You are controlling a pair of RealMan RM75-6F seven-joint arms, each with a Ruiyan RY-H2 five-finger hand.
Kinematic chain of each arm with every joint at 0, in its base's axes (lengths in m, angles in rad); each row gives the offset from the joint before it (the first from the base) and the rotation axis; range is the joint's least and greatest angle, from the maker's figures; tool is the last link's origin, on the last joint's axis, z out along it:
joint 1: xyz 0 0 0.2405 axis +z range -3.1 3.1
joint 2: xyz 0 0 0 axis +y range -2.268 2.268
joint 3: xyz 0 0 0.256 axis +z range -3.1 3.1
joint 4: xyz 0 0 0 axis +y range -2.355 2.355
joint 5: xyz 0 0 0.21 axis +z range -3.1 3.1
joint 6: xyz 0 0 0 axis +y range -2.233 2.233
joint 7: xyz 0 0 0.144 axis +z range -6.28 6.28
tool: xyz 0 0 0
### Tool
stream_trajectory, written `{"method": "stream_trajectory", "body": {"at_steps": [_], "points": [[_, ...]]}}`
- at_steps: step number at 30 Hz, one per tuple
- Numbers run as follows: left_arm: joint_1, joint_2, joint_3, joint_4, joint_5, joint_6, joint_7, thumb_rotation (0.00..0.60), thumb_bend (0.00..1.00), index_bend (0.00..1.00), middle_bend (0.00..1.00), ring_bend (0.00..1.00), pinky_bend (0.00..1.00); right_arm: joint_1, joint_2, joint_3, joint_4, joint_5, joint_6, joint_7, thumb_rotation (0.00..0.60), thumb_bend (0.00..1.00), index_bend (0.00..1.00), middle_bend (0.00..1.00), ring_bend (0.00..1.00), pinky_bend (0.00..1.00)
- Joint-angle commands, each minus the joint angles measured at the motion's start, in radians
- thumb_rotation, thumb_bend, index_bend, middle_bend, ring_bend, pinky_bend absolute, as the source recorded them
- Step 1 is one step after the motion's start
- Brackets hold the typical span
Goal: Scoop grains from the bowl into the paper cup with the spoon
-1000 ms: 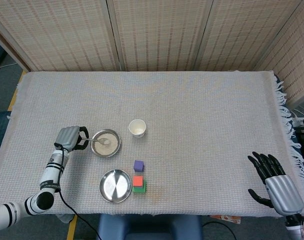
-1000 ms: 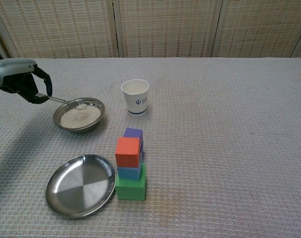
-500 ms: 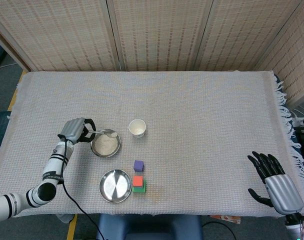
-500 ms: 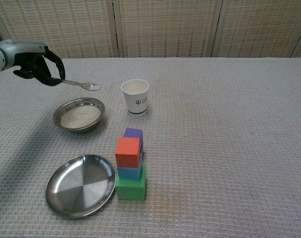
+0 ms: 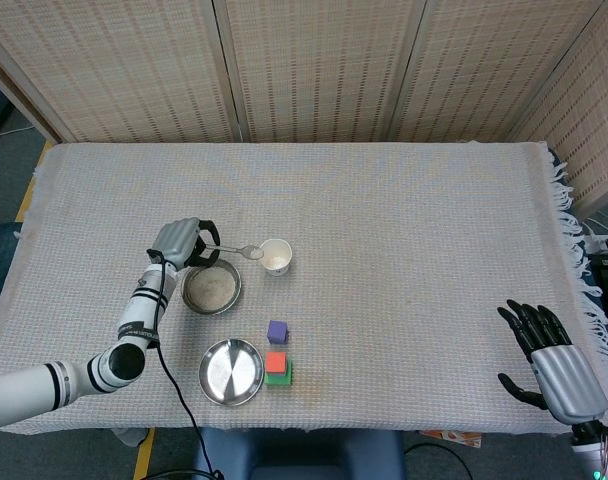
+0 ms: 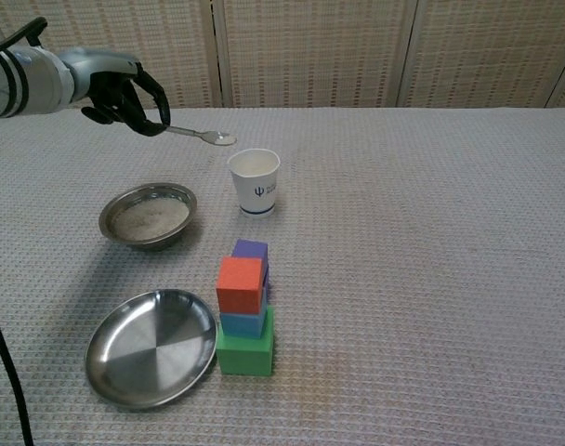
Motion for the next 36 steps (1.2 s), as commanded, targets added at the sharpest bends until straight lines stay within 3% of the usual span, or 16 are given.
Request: {"method": "stream_trajectory", "body": {"at_steps": [1, 15, 22, 32, 36], "points": [[-0.033, -0.027, 0.007, 0.030, -0.030, 0.010, 0.021, 0.600, 0.42, 0.87, 1.00, 1.00, 1.00, 0.003, 0.000, 0.002, 0.001, 0.006, -0.006, 0.003, 0.600, 0.15, 0.00, 0.00, 0.00, 0.00], [-0.080, -0.159, 0.066, 0.178, 0.036, 0.076, 0.058, 0.600, 0.42, 0.87, 1.00, 1.00, 1.00, 0.007, 0.007, 0.005, 0.008, 0.016, -0.010, 0.024, 0.600, 0.15, 0.00, 0.00, 0.00, 0.00], [-0.080, -0.226, 0.115, 0.229, 0.210, 0.168, 0.085, 0.600, 0.42, 0.87, 1.00, 1.00, 1.00, 0.004, 0.012, 0.005, 0.004, 0.018, -0.004, 0.024, 0.600, 0.15, 0.00, 0.00, 0.00, 0.00], [-0.053, -0.356, 0.208, 0.408, 0.476, 0.303, 0.131, 0.600, 0.42, 0.87, 1.00, 1.00, 1.00, 0.002, 0.018, 0.001, 0.007, 0.009, 0.002, 0.039, 0.600, 0.15, 0.00, 0.00, 0.00, 0.00], [-0.035, -0.384, 0.223, 0.456, 0.558, 0.329, 0.107, 0.600, 0.42, 0.87, 1.00, 1.00, 1.00, 0.002, 0.019, 0.001, 0.007, 0.009, 0.003, 0.042, 0.600, 0.15, 0.00, 0.00, 0.00, 0.00]]}}
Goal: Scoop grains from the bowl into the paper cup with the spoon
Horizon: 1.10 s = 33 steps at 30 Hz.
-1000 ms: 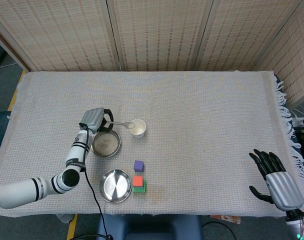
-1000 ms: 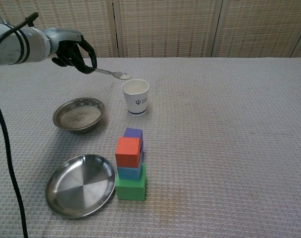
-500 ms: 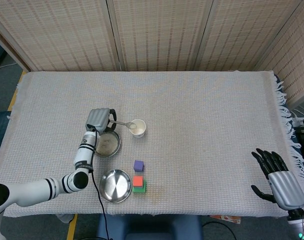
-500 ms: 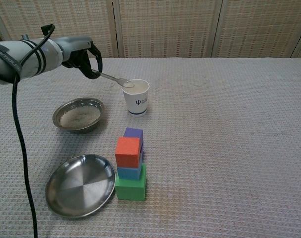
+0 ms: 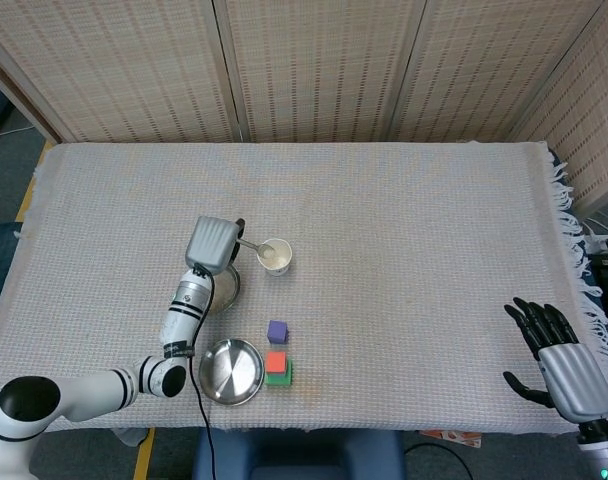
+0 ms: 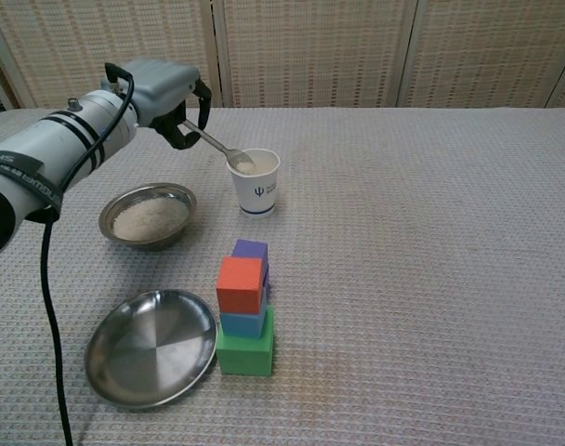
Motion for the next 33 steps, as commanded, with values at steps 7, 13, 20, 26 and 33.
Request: {"method": "stream_trajectory", "body": {"at_steps": [7, 13, 20, 26, 33], "points": [[0.041, -0.074, 0.044, 0.129, 0.212, 0.096, -0.033, 0.600, 0.42, 0.88, 1.00, 1.00, 1.00, -0.001, 0.001, -0.002, -0.002, -0.004, 0.002, 0.000, 0.600, 0.15, 0.00, 0.00, 0.00, 0.00], [0.056, -0.107, 0.034, 0.197, 0.280, 0.126, -0.030, 0.600, 0.42, 0.88, 1.00, 1.00, 1.00, -0.002, 0.001, -0.003, -0.002, -0.008, 0.005, -0.001, 0.600, 0.15, 0.00, 0.00, 0.00, 0.00], [0.070, -0.134, 0.022, 0.256, 0.338, 0.139, -0.032, 0.600, 0.42, 0.89, 1.00, 1.00, 1.00, -0.004, 0.002, -0.003, 0.000, -0.011, 0.012, 0.002, 0.600, 0.15, 0.00, 0.00, 0.00, 0.00], [0.075, -0.141, 0.016, 0.275, 0.360, 0.141, -0.031, 0.600, 0.42, 0.89, 1.00, 1.00, 1.00, -0.005, 0.003, -0.003, 0.001, -0.011, 0.012, 0.004, 0.600, 0.15, 0.00, 0.00, 0.00, 0.00], [0.071, -0.177, 0.074, 0.457, 0.508, 0.227, 0.023, 0.600, 0.42, 0.89, 1.00, 1.00, 1.00, -0.005, 0.001, -0.002, 0.001, -0.012, 0.012, 0.000, 0.600, 0.15, 0.00, 0.00, 0.00, 0.00]]}}
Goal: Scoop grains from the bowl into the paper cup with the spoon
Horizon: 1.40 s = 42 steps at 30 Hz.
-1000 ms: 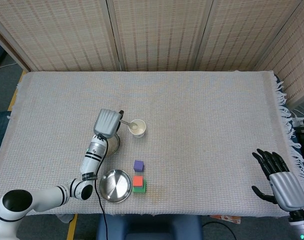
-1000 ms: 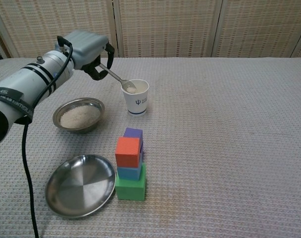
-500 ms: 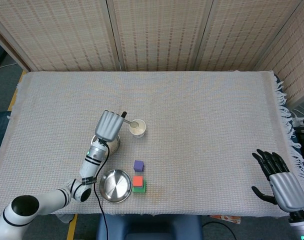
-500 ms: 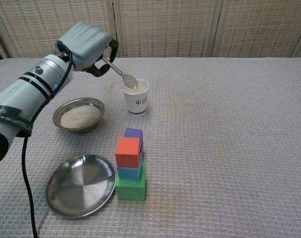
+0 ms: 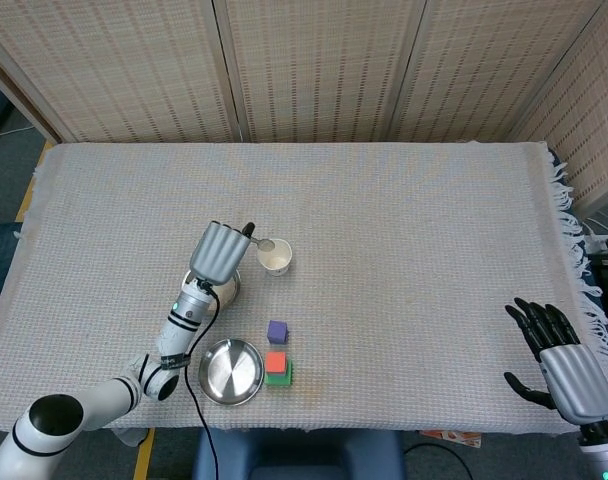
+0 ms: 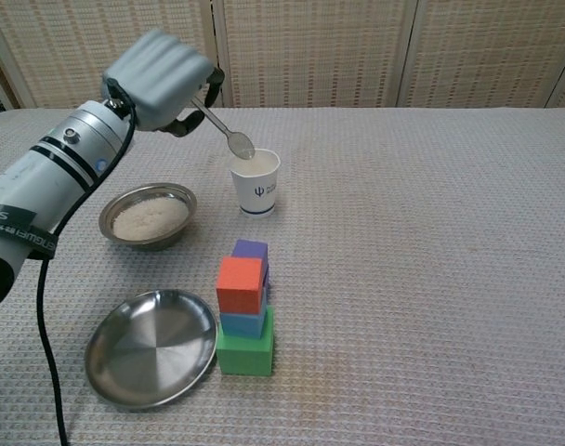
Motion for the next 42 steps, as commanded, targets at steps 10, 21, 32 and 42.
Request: {"method": "stream_trajectory", "body": {"at_steps": [10, 21, 32, 42], "points": [[0.021, -0.007, -0.023, 0.081, 0.091, 0.098, -0.043, 0.600, 0.42, 0.89, 1.00, 1.00, 1.00, 0.004, 0.001, -0.001, 0.002, 0.000, -0.007, 0.003, 0.600, 0.15, 0.00, 0.00, 0.00, 0.00], [0.192, 0.329, -0.179, -0.610, -0.221, -0.068, -0.095, 0.600, 0.42, 0.89, 1.00, 1.00, 1.00, 0.005, 0.005, -0.008, 0.000, -0.021, -0.005, 0.012, 0.600, 0.15, 0.00, 0.00, 0.00, 0.00], [0.320, 0.630, -0.155, -1.056, -0.409, -0.263, -0.250, 0.600, 0.42, 0.89, 1.00, 1.00, 1.00, 0.006, -0.001, -0.018, -0.010, -0.039, -0.010, -0.008, 0.600, 0.15, 0.00, 0.00, 0.00, 0.00], [0.382, 0.759, -0.028, -1.207, -0.384, -0.376, -0.328, 0.600, 0.42, 0.89, 1.00, 1.00, 1.00, 0.004, -0.005, -0.024, -0.014, -0.052, -0.005, -0.009, 0.600, 0.15, 0.00, 0.00, 0.00, 0.00]]}}
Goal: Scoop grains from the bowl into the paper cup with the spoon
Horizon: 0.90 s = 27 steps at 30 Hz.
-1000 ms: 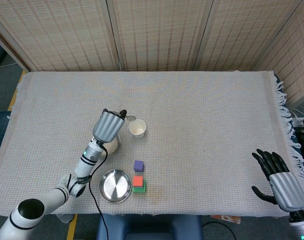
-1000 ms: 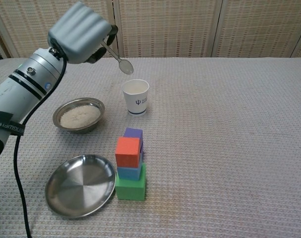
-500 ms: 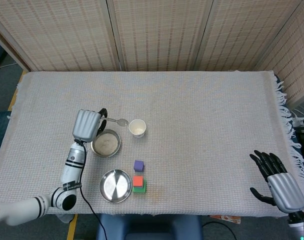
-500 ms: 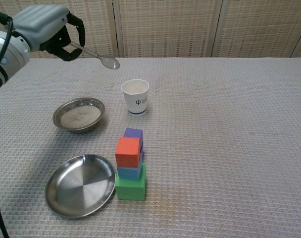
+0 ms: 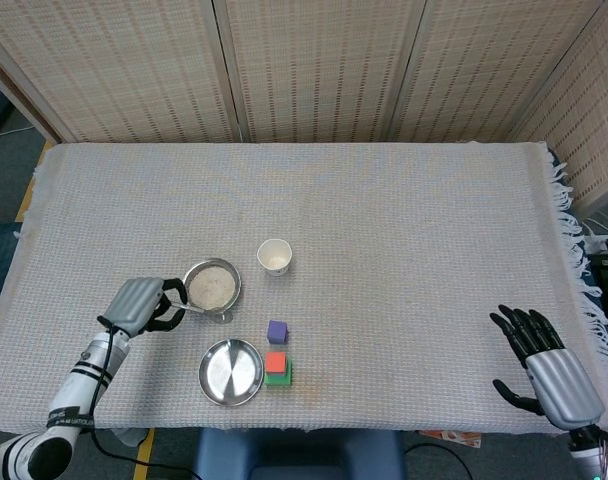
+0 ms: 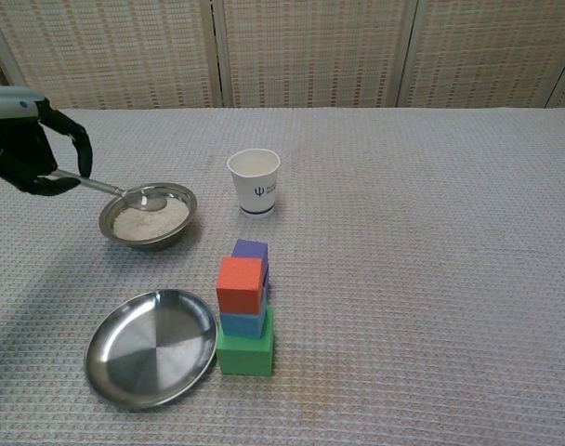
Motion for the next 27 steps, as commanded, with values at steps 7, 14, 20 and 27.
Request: {"method": "stream_trajectory", "body": {"at_steps": [7, 14, 20, 27], "points": [[0.011, -0.033, 0.089, -0.022, -0.004, -0.002, 0.048, 0.600, 0.42, 0.89, 1.00, 1.00, 1.00, -0.010, 0.004, -0.011, -0.003, -0.028, 0.024, 0.007, 0.600, 0.15, 0.00, 0.00, 0.00, 0.00], [0.007, -0.108, 0.123, -0.002, 0.004, 0.050, 0.118, 0.600, 0.42, 0.87, 1.00, 1.00, 1.00, -0.013, 0.007, -0.017, 0.002, -0.045, 0.034, 0.017, 0.600, 0.15, 0.00, 0.00, 0.00, 0.00], [-0.005, -0.173, 0.144, 0.047, -0.016, 0.042, 0.146, 0.600, 0.42, 0.87, 1.00, 1.00, 1.00, -0.014, 0.007, -0.014, 0.000, -0.037, 0.034, 0.015, 0.600, 0.15, 0.00, 0.00, 0.00, 0.00], [-0.010, -0.245, 0.158, 0.128, -0.024, 0.046, 0.168, 0.600, 0.42, 0.86, 1.00, 1.00, 1.00, -0.020, 0.006, -0.011, -0.001, -0.033, 0.046, 0.011, 0.600, 0.15, 0.00, 0.00, 0.00, 0.00]]}}
